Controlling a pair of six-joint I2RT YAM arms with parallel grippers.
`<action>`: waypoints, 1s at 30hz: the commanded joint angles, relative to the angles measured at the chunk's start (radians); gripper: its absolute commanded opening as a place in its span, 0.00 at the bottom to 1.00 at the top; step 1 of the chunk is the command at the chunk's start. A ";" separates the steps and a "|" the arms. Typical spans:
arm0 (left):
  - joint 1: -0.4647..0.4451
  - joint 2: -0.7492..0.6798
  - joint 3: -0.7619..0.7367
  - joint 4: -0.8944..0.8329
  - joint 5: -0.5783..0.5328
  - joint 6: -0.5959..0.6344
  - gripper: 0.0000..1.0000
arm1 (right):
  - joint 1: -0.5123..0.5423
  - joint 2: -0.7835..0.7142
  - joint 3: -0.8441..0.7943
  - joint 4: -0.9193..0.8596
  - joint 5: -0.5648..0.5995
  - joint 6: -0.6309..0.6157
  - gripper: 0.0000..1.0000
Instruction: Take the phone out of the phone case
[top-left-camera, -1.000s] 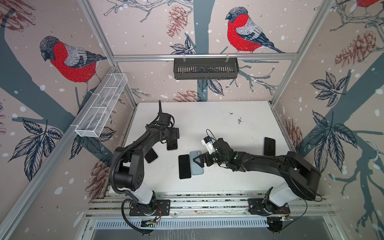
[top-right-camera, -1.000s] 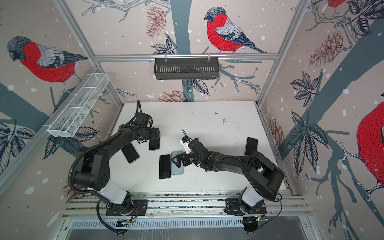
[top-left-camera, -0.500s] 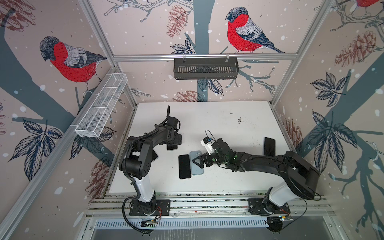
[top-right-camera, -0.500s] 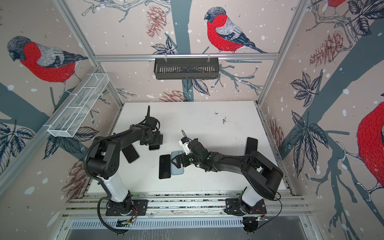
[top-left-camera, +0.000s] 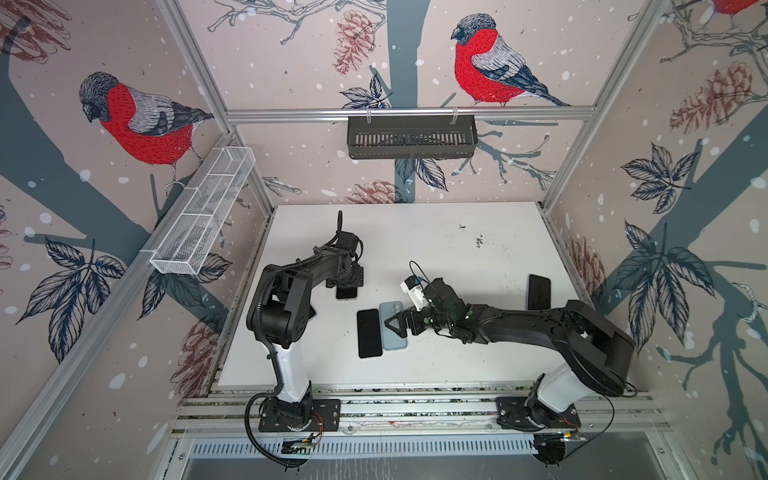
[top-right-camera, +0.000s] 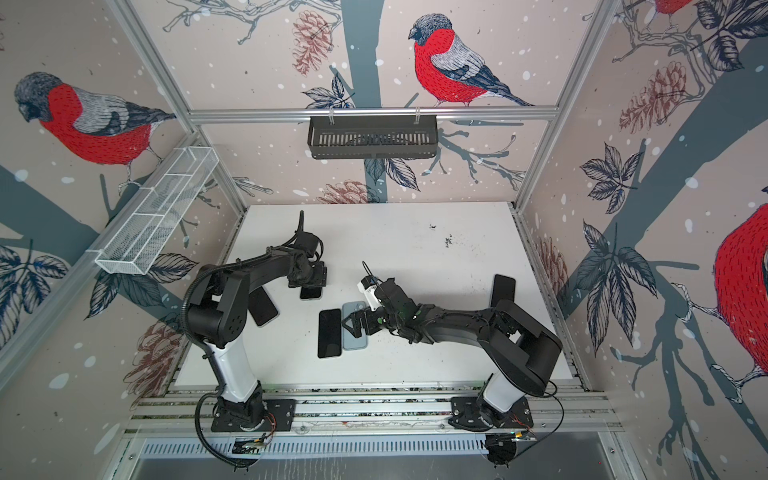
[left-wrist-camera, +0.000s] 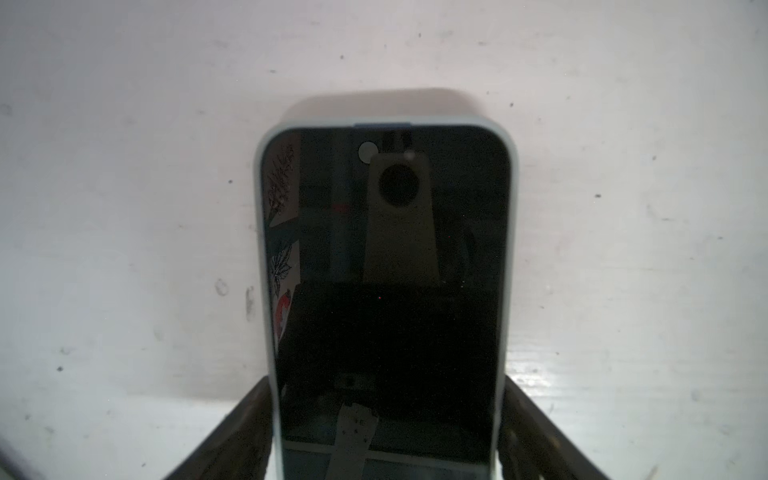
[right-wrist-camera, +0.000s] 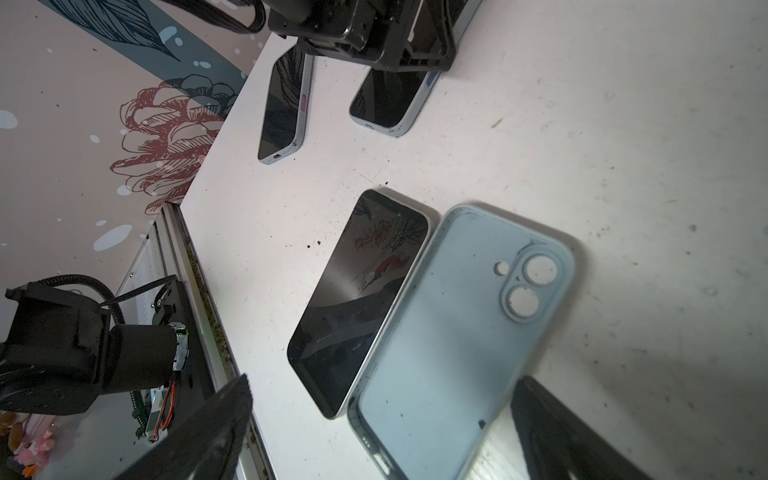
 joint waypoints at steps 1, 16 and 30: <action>0.006 0.021 -0.016 -0.048 -0.003 0.008 0.71 | 0.001 0.004 -0.001 0.031 -0.009 -0.001 0.99; 0.066 -0.204 -0.058 0.004 0.227 -0.005 0.51 | 0.002 0.002 -0.006 0.085 -0.039 0.017 1.00; -0.046 -0.420 -0.220 0.242 0.414 -0.229 0.49 | 0.007 0.022 0.015 0.216 -0.030 0.095 0.99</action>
